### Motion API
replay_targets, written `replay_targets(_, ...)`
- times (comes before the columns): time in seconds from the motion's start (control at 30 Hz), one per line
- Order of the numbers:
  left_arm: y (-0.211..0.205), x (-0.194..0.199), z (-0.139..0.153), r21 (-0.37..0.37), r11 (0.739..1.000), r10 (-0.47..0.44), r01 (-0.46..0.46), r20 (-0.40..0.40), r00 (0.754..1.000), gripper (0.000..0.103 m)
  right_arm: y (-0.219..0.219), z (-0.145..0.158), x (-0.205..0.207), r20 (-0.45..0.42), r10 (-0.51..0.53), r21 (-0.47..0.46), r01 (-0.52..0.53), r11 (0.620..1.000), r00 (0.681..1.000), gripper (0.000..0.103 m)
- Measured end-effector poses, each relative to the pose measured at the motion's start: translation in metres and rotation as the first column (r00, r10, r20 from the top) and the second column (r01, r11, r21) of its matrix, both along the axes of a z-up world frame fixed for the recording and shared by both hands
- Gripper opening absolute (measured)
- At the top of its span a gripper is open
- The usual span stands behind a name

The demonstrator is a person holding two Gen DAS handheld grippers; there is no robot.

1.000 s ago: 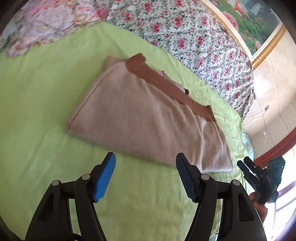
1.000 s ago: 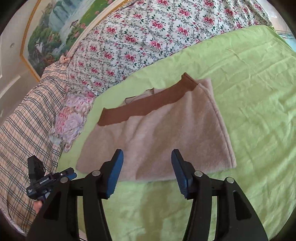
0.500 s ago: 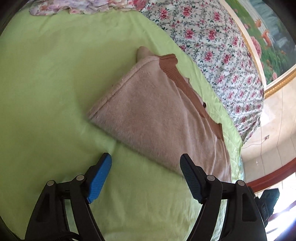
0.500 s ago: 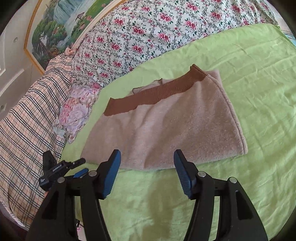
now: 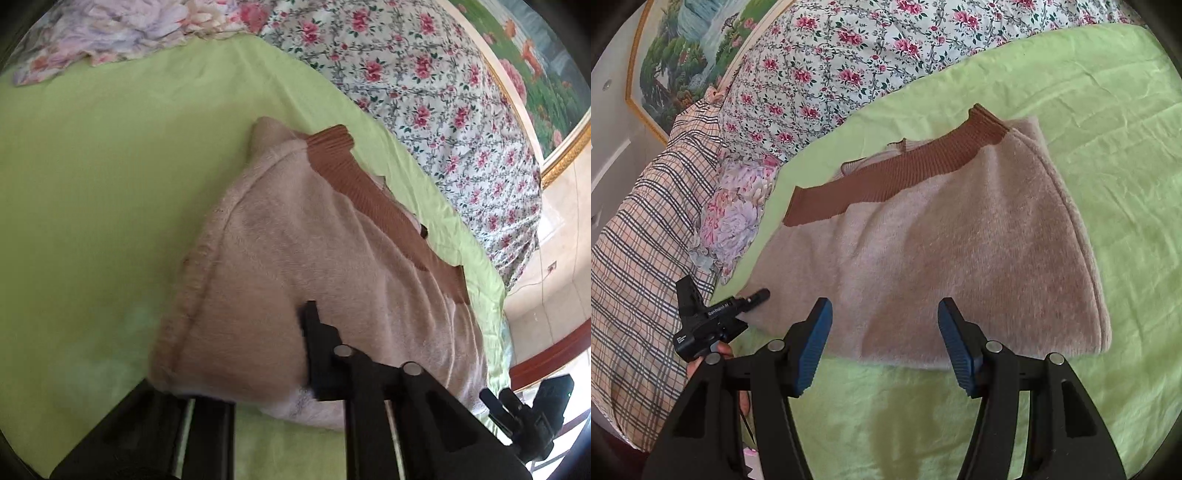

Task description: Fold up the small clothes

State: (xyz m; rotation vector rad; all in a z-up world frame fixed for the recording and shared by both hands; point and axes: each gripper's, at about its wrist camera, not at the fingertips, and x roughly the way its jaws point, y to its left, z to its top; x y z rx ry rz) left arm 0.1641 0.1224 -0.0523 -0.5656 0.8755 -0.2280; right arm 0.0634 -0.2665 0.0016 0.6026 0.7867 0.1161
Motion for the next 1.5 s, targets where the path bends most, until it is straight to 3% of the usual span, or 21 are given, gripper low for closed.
replay_targets(0.13, -0.032, -0.003, 0.040, 0.079, 0.995, -0.072, 0.063, 0.117, 0.991, 0.007, -0.015, 0.011, 0.030, 0.027, 0.046, 0.073, -0.048, 0.996, 0.999, 0.061)
replay_targets(0.2, -0.060, -0.006, 0.065, 0.105, 0.987, -0.142, 0.124, 0.188, 0.972, 0.007, -0.021, 0.013, 0.048, 0.027, 0.073, 0.113, -0.076, 0.991, 0.997, 0.061)
replay_targets(0.3, -0.105, -0.007, 0.081, 0.165, 0.963, -0.248, 0.213, 0.233, 0.940, 0.007, -0.023, 0.015, 0.082, 0.011, 0.136, 0.131, -0.136, 0.982, 0.991, 0.061)
replay_targets(0.5, -0.176, 0.000, 0.059, 0.247, 0.902, -0.399, 0.353, 0.168, 0.901, 0.006, -0.018, 0.001, 0.153, 0.017, 0.266, 0.336, -0.256, 0.906, 0.964, 0.078)
replay_targets(0.6, -0.194, 0.002, 0.045, 0.261, 0.883, -0.433, 0.390, 0.137, 0.891, 0.006, -0.005, -0.012, 0.182, -0.036, 0.325, 0.359, -0.292, 0.887, 0.945, 0.082)
replay_targets(0.7, -0.200, 0.006, 0.038, 0.252, 0.880, -0.441, 0.402, 0.125, 0.888, 0.006, 0.010, -0.024, 0.205, -0.080, 0.358, 0.350, -0.310, 0.884, 0.930, 0.082)
replay_targets(0.77, -0.200, 0.008, 0.037, 0.244, 0.882, -0.441, 0.403, 0.124, 0.889, 0.006, 0.016, -0.028, 0.218, -0.102, 0.344, 0.335, -0.293, 0.896, 0.933, 0.057)
replay_targets(0.8, -0.201, 0.008, 0.038, 0.247, 0.880, -0.443, 0.405, 0.122, 0.888, 0.006, 0.016, -0.028, 0.223, -0.095, 0.342, 0.355, -0.289, 0.889, 0.935, 0.037)
replay_targets(0.83, -0.202, 0.008, 0.039, 0.255, 0.878, -0.445, 0.405, 0.123, 0.887, 0.006, 0.014, -0.025, 0.224, -0.080, 0.333, 0.366, -0.283, 0.887, 0.940, 0.023)
replay_targets(0.87, -0.200, 0.006, 0.041, 0.262, 0.876, -0.447, 0.405, 0.126, 0.885, 0.006, 0.011, -0.016, 0.223, -0.056, 0.319, 0.354, -0.280, 0.893, 0.946, 0.019)
replay_targets(1.03, -0.220, -0.008, 0.071, 0.276, 0.846, -0.515, 0.456, 0.200, 0.834, 0.007, -0.016, 0.035, 0.188, 0.068, 0.278, 0.205, -0.286, 0.936, 0.958, 0.016)
replay_targets(1.13, -0.259, -0.011, 0.074, 0.272, 0.811, -0.575, 0.518, 0.203, 0.793, 0.007, -0.047, 0.045, 0.161, 0.074, 0.227, 0.116, -0.234, 0.965, 0.971, 0.016)
replay_targets(1.3, -0.326, -0.011, 0.038, 0.272, 0.744, -0.656, 0.610, 0.126, 0.744, 0.007, -0.094, 0.012, 0.132, -0.043, 0.147, 0.029, -0.145, 0.989, 0.988, 0.016)
replay_targets(1.37, -0.340, -0.010, 0.022, 0.279, 0.728, -0.669, 0.626, 0.087, 0.738, 0.007, -0.105, -0.006, 0.126, -0.080, 0.124, 0.024, -0.123, 0.992, 0.989, 0.016)
replay_targets(1.5, -0.348, -0.014, 0.018, 0.280, 0.716, -0.683, 0.639, 0.091, 0.725, 0.007, -0.120, -0.011, 0.112, -0.035, 0.093, 0.042, -0.092, 0.995, 0.995, 0.016)
